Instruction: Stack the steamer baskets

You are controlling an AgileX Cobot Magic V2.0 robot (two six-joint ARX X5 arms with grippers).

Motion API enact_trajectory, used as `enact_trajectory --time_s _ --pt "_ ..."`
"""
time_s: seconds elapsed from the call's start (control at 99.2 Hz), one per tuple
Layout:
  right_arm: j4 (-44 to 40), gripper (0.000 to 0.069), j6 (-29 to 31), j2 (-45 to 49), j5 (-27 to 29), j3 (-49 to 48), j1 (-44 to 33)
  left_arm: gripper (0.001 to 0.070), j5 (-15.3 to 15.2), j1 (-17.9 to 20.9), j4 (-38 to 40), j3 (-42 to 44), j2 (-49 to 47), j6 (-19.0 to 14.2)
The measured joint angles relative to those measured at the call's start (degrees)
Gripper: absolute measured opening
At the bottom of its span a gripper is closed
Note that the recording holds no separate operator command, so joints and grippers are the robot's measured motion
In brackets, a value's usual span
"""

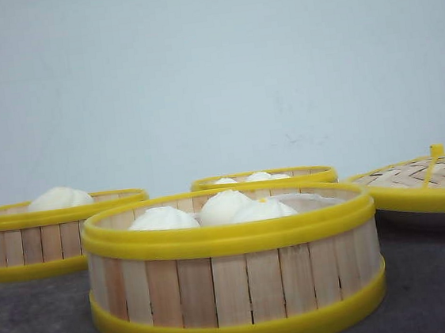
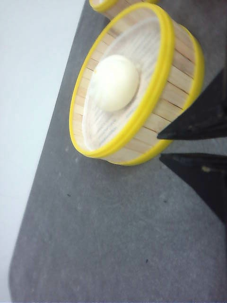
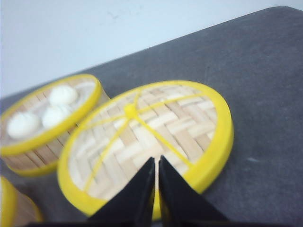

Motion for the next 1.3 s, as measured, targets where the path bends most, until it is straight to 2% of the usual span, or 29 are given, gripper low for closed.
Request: enact_trajectory --time_s 0.181,0.323,0.413,0.454,0.494,0.555,0.625,0.665,0.716,0.867,1.099,1.301 --pt "-2.6 0.0009 0.7 7.4 0.0 13.8 0.0 0.0024 1.4 0.0 -0.5 11.0 5.6 -1.6" --pt "-8.4 0.0009 -3.9 17.9 -0.2 26.9 0.0 0.0024 1.5 0.0 -5.6 22.5 15.4 -0.8" --pt "-12.2 0.0009 -7.5 23.8 -2.3 33.8 0.0 0.0025 2.1 0.0 -7.9 29.3 22.1 0.5" --pt "-13.2 0.0010 -8.8 25.8 -3.2 36.1 0.0 0.0041 2.8 0.0 -8.0 31.6 24.4 0.9" --pt "-13.8 0.0023 -9.7 27.4 -3.9 37.9 0.0 0.0088 3.5 0.0 -7.9 33.3 26.4 1.1" --pt "-14.3 0.0103 -10.7 29.1 -5.0 39.3 0.0 0.0223 4.7 0.0 -7.8 34.7 28.3 1.6" --pt "-14.6 0.0282 -10.8 30.4 -6.9 40.1 0.0 0.0395 5.4 -0.2 -7.8 34.9 29.6 2.4" --pt "-14.6 0.0372 -10.8 31.1 -7.7 40.4 0.0 0.0452 5.9 -0.3 -7.7 34.9 30.0 2.6" --pt "-14.7 0.0434 -10.6 32.3 -8.5 41.1 0.0 0.0485 6.1 -0.5 -7.5 34.9 30.4 2.8" --pt "-14.7 0.0483 -9.5 40.1 -11.3 46.9 0.8 0.0508 8.1 -1.3 -6.8 34.9 30.6 3.2" --pt "-14.6 0.0487 -8.9 61.4 -15.2 60.2 3.1 0.0509 12.3 -3.1 -6.8 34.9 30.5 3.2" --pt "-12.0 0.0484 -8.6 78.5 -18.4 67.8 4.3 0.0509 14.6 -4.8 -6.9 34.9 30.5 3.1"
